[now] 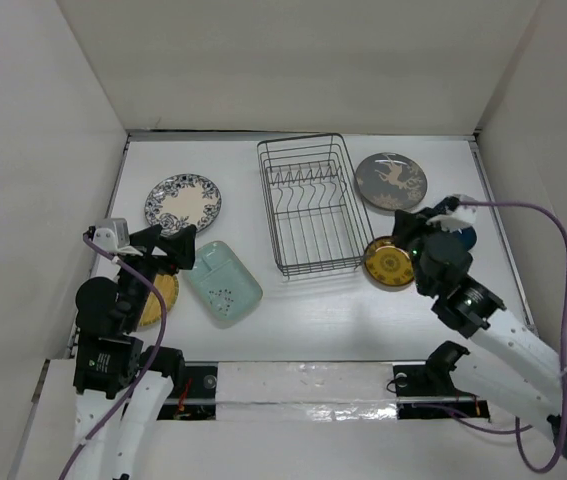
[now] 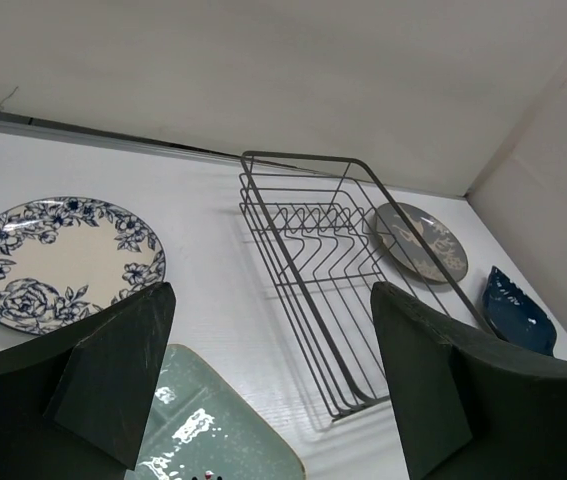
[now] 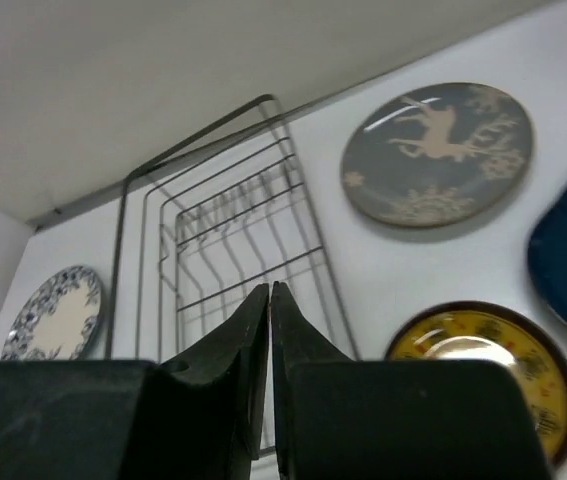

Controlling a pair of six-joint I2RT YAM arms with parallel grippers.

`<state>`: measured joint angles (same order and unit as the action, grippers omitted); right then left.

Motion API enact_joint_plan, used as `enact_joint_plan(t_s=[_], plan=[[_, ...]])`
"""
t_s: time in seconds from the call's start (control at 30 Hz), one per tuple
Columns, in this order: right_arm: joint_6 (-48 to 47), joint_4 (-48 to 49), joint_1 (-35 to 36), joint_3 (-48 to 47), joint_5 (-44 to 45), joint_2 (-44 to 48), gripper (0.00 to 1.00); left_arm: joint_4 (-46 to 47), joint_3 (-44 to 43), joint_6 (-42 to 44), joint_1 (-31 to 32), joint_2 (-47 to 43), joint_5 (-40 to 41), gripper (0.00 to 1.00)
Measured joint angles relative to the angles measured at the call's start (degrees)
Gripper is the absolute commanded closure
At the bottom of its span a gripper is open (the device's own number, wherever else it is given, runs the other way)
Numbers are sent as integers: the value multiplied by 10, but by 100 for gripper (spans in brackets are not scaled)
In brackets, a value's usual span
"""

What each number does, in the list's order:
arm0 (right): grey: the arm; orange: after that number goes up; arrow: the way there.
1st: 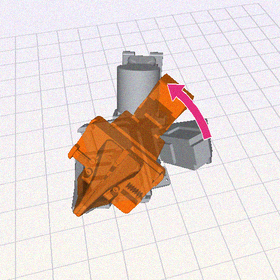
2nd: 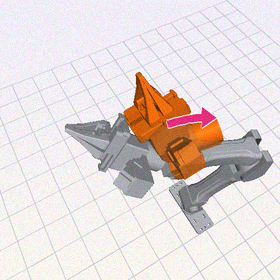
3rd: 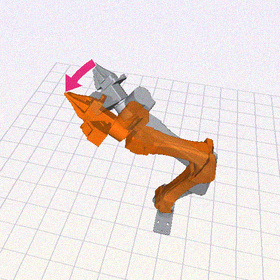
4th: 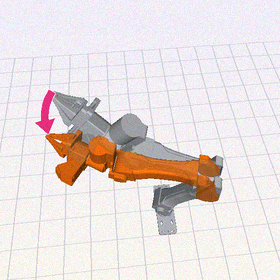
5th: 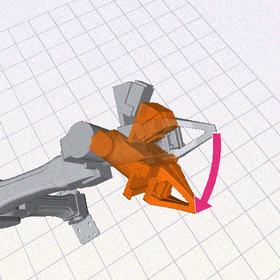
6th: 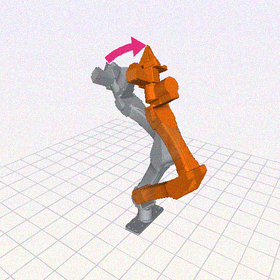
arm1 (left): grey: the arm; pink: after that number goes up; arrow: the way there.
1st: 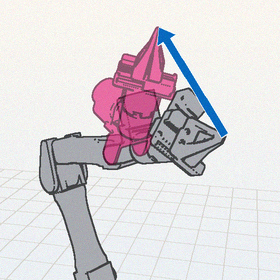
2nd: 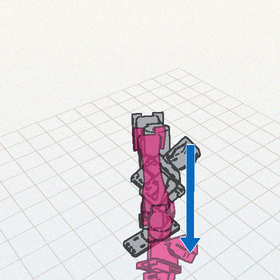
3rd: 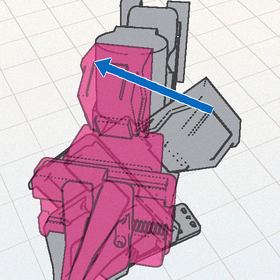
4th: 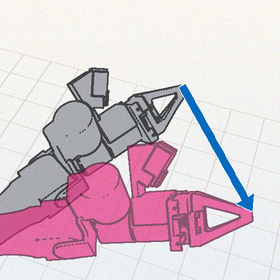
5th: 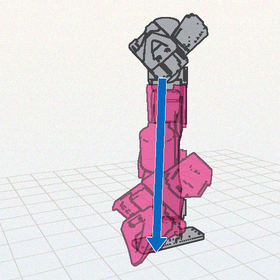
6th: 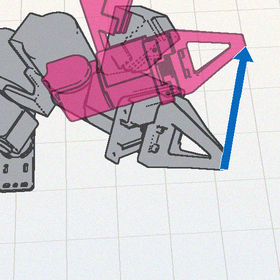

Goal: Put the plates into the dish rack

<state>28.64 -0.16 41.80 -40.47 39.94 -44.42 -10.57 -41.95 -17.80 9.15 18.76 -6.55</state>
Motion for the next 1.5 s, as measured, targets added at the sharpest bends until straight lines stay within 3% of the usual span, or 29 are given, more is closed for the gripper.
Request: enact_joint_plan(t_s=[0.1, 0.13, 0.23, 0.37, 0.4, 0.47, 0.5, 0.53, 0.67, 0.73, 0.8, 0.9, 1.13, 1.23, 1.3, 1.4, 1.5], plan=[[36, -37, -94, 66, -21, 84, 66, 0, 0, 2, 8, -3, -2, 24], [45, -49, -124, 80, -27, 101, 52, 0, 0, 2, 9, -3, -3, 25], [64, -68, -207, 108, -75, 115, 35, 0, 0, 4, 10, -6, -5, 28], [83, -68, -306, 142, -165, 84, 31, -1, 0, 7, 13, -10, -6, 44], [88, -67, -334, 150, -191, 71, 31, -1, 0, 8, 14, -12, -6, 58], [99, -64, -389, 168, -242, 48, 31, -1, 0, 8, 14, -15, -5, 76], [103, -59, -419, 179, -265, 42, 31, -2, 1, 8, 15, -16, -5, 92], [108, -54, -445, 190, -292, 38, 31, -2, 2, 7, 15, -17, -5, 98], [117, -39, -513, 218, -369, 17, 31, -4, 3, 10, 16, -17, -5, 100], [117, -25, -524, 223, -398, -8, 31, -4, 3, 11, 17, -17, -5, 86], [117, -7, -529, 224, -424, -38, 32, -4, 3, 10, 17, -17, -4, 68], [119, 31, -532, 226, -462, -98, 36, -4, 3, 8, 17, -16, -3, 61], [136, 132, -542, 225, -538, -254, 55, -4, 3, 8, 17, -14, 0, 60], [137, 145, -545, 225, -551, -268, 84, -4, 3, 8, 17, -12, 2, 60], [135, 144, -546, 225, -553, -271, 93, -4, 3, 8, 17, -11, 4, 60], [134, 141, -545, 225, -554, -264, 100, -4, 3, 8, 17, -9, 6, 60], [133, 104, -543, 228, -528, -220, 100, -4, 3, 7, 17, -8, 6, 60]])
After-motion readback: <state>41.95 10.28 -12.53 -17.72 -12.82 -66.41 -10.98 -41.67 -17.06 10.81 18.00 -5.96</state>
